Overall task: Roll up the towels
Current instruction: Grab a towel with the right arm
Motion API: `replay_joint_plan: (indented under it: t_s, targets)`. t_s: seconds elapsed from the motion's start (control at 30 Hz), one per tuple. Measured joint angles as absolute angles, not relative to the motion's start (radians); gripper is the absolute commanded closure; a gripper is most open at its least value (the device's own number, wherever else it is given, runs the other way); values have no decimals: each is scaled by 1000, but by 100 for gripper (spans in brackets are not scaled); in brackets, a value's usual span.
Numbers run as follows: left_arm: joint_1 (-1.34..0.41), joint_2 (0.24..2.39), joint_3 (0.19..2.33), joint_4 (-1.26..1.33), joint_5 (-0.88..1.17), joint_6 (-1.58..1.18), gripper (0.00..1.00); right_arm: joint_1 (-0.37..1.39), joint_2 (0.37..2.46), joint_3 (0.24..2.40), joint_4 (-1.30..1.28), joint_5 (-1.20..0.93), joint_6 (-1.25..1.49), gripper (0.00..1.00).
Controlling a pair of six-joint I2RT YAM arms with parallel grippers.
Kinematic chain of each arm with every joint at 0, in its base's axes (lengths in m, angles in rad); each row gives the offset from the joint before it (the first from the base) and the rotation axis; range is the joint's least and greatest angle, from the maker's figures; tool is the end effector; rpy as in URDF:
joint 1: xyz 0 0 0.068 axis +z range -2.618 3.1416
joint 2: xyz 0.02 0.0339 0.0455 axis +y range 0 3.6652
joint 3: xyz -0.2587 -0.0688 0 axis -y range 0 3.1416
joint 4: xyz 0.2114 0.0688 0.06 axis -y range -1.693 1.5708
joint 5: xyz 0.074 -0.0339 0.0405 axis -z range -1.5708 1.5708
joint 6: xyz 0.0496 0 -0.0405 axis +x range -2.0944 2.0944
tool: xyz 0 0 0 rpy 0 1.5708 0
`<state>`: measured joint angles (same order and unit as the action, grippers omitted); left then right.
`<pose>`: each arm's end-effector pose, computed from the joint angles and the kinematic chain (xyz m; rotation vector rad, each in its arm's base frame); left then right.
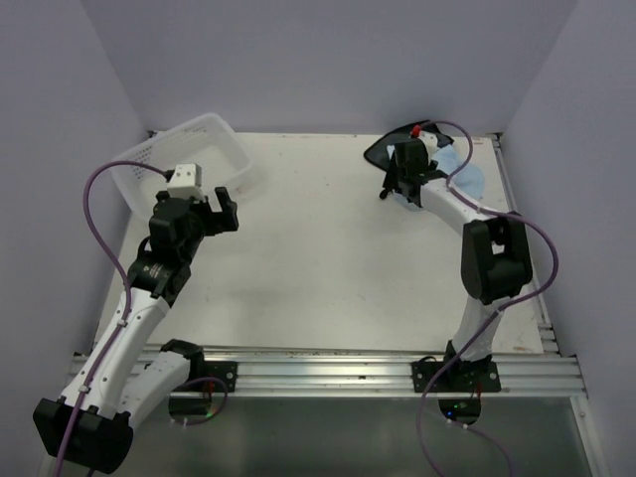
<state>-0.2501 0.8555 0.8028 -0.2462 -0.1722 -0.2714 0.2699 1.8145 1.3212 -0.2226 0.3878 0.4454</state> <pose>0.1785 -0.0368 0.3214 -0.1388 1.8648 -0.1996 0.3785 0.0852 0.2386 0.3916 2.1896 -0.0542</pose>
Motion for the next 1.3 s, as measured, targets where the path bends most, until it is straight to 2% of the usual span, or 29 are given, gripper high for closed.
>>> replay_joint_plan:
  t_s: [0.13,0.2,0.33,0.43,0.57,0.6,0.67,0.7,0.9,0.93,0.97,1.0,1.1,1.3]
  targets:
    - [-251,855,803,-242,-159,-271,0,269,1951,1463,-251,425,433,56]
    - [-251,855,803,-241,-156,-271,0,267,1992,1509,-273,437,429,60]
    - [-251,855,802,-240,-151,-271,0,260,2031,1558,-316,454,428,61]
    - [-252,855,798,-240,-147,-271,0,247,2043,1576,-348,454,428,65]
    - [-252,855,796,-239,-143,-272,1,222,2065,1597,-371,450,426,78]
    - [-252,855,795,-240,-142,-271,0,217,2071,1604,-380,445,425,86]
    - [-252,856,793,-240,-142,-271,0,207,2087,1624,-402,430,416,93]
    - [-252,857,793,-240,-141,-271,1,205,2094,1636,-411,425,414,100]
    - [-252,857,793,-240,-142,-271,0,202,2111,1710,-464,391,401,100]
    - [-252,857,793,-240,-142,-271,1,202,2110,1717,-464,387,400,96]
    - [-252,857,793,-240,-142,-271,0,202,2107,1717,-463,380,399,87]
    - [-252,857,793,-240,-142,-271,1,202,2104,1715,-464,376,400,68]
    - [-252,857,793,-240,-141,-271,0,202,2077,1681,-450,363,387,45]
    - [-252,857,793,-239,-135,-271,0,202,2070,1687,-457,349,364,42]
